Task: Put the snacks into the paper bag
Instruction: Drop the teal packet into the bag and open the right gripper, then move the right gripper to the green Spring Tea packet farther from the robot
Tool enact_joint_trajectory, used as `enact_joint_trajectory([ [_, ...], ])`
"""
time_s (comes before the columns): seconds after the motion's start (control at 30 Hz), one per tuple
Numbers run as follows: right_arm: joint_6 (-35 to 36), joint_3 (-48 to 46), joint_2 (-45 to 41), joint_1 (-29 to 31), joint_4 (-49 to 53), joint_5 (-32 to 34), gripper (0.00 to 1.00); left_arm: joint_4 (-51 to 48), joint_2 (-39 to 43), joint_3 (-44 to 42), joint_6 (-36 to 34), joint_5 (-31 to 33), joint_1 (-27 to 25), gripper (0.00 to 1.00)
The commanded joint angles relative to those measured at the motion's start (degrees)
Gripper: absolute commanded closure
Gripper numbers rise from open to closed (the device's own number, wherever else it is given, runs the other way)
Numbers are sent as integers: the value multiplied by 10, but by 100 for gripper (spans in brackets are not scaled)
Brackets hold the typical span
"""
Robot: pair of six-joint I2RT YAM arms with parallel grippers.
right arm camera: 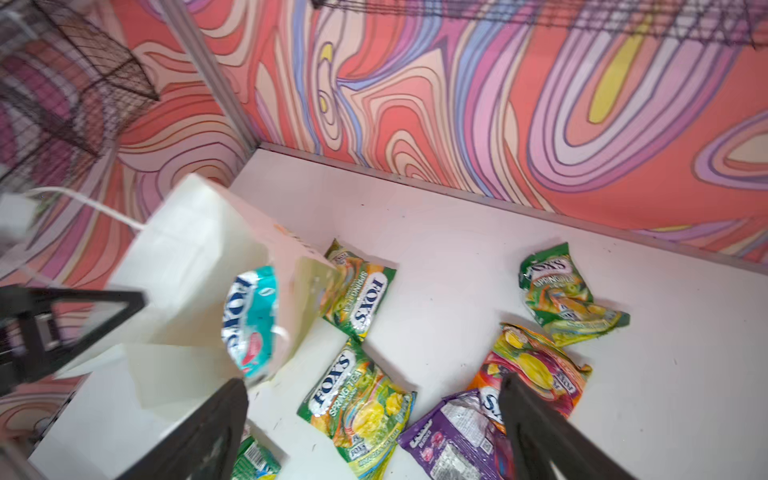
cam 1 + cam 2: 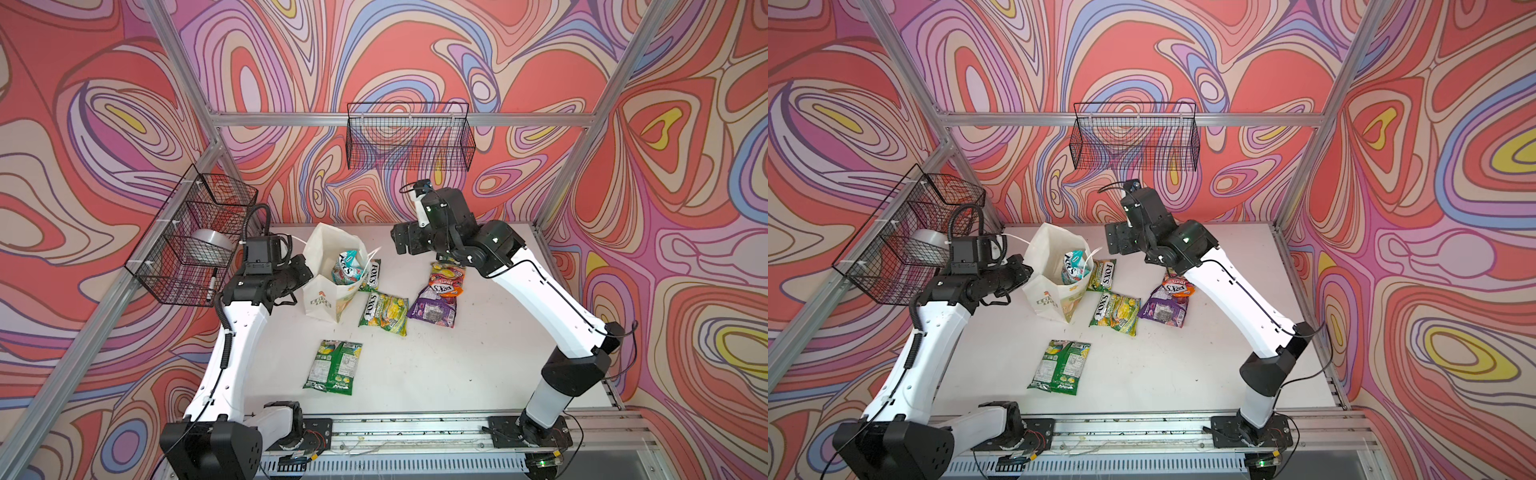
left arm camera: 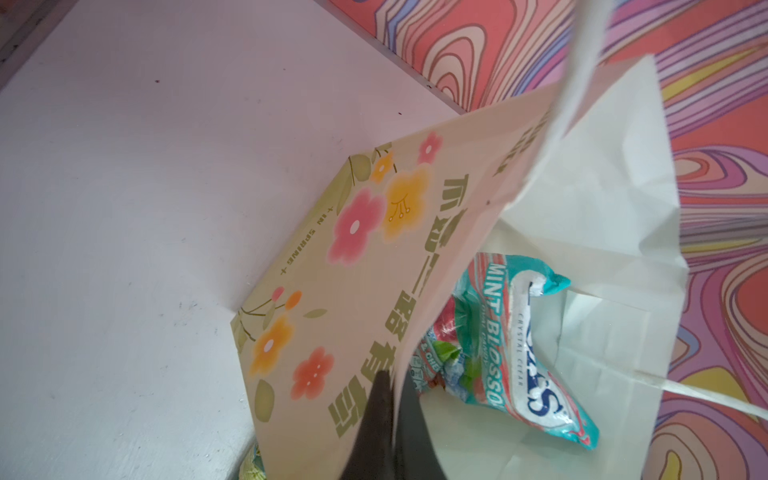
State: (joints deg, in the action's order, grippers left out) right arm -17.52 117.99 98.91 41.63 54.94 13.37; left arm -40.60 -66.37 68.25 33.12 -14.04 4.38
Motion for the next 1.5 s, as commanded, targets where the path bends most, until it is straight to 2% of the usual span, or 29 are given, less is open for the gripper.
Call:
enact_joint_trajectory([
  [0.0,-29,-59,-20,-35,-28,-28,2,-30,21,-24,24,-9,48,100],
  [0.1,-41,-97,-18,-68,-38,-35,2,-33,36,-40,22,-13,80,100],
  [0.2,-53,-130,-12,-102,-52,-45,2,-28,28,-45,18,-27,81,100],
  [0.33,-68,-168,-5,-138,-82,-58,2,-6,19,-41,18,-87,81,100],
  [0.57,-111,-236,13,-217,-143,-80,2,6,17,-23,4,-89,81,100],
  [0.7,-128,-265,49,-264,-181,-87,2,34,24,-41,-16,-112,81,100],
  [0.87,-158,-259,110,-313,-199,-134,2,64,45,-66,-26,-169,81,100],
  [1.0,-179,-238,161,-337,-217,-157,1,77,61,-83,-26,-178,82,100],
  [1.2,-183,-170,242,-342,-208,-187,2,82,73,-89,-27,-177,81,100],
  [1.47,-216,-132,312,-343,-201,-209,2,94,76,-95,-21,-193,81,100],
])
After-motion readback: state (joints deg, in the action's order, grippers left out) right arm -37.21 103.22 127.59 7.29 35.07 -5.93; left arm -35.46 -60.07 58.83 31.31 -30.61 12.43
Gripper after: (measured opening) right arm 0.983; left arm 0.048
